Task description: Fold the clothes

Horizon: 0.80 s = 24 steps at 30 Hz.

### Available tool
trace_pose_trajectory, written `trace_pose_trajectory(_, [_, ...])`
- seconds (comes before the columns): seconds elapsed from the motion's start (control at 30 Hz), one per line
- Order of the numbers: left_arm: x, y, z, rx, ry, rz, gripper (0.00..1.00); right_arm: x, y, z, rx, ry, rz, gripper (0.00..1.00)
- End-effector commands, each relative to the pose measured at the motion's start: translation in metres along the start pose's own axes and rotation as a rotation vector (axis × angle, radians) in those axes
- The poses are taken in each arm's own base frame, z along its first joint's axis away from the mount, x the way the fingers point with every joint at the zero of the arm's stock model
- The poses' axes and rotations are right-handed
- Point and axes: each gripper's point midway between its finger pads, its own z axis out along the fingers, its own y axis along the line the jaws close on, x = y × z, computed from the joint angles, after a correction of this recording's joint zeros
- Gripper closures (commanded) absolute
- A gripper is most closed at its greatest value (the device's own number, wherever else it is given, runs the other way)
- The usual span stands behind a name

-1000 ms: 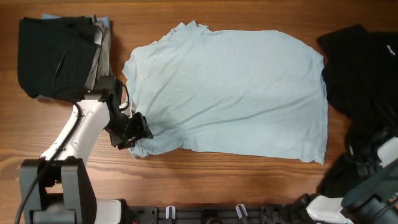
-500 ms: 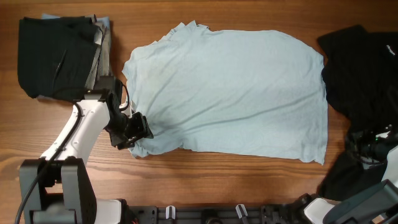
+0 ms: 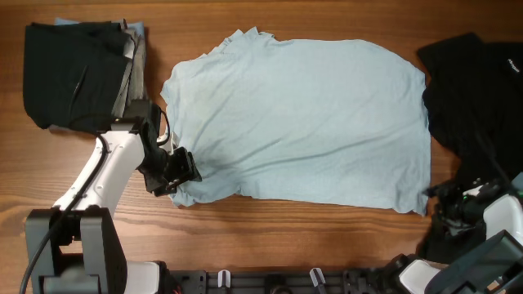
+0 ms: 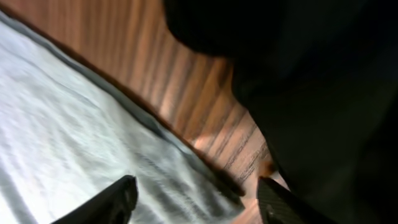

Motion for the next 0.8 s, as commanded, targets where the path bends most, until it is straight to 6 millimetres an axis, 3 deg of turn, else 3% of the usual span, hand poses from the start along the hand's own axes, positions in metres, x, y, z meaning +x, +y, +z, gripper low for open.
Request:
trace_pose_trajectory(0.0, [-0.004,-0.003,-0.005,0.002,-0.028,0.028,0.39,0.006,0.002,0.007,-0.026,0.020,-0.033,0.30])
trace_pose_trajectory(0.2, [-0.004,-0.003,-0.005,0.002,-0.028,0.028,0.39,0.009,0.000,0.007,-0.018,0.031,-0.023,0.50])
trace_pose_trajectory(0.33, [-0.004,-0.003,-0.005,0.002,-0.027,0.029,0.39,0.020,-0.002,0.006,-0.014,0.077,-0.023,0.41])
trace_pose_trajectory(0.5, [-0.006,-0.003,-0.005,0.005,-0.034,0.031,0.39,0.024,-0.008,0.006,0.017,0.092,-0.024,0.44])
trace_pose_trajectory(0.6, [-0.005,-0.003,-0.005,0.004,-0.034,0.030,0.39,0.020,-0.010,0.006,0.033,0.074,-0.002,0.52])
trace_pose_trajectory(0.77, [-0.006,-0.003,-0.005,0.005,-0.034,0.031,0.39,0.013,-0.007,0.007,0.021,0.046,0.015,0.88])
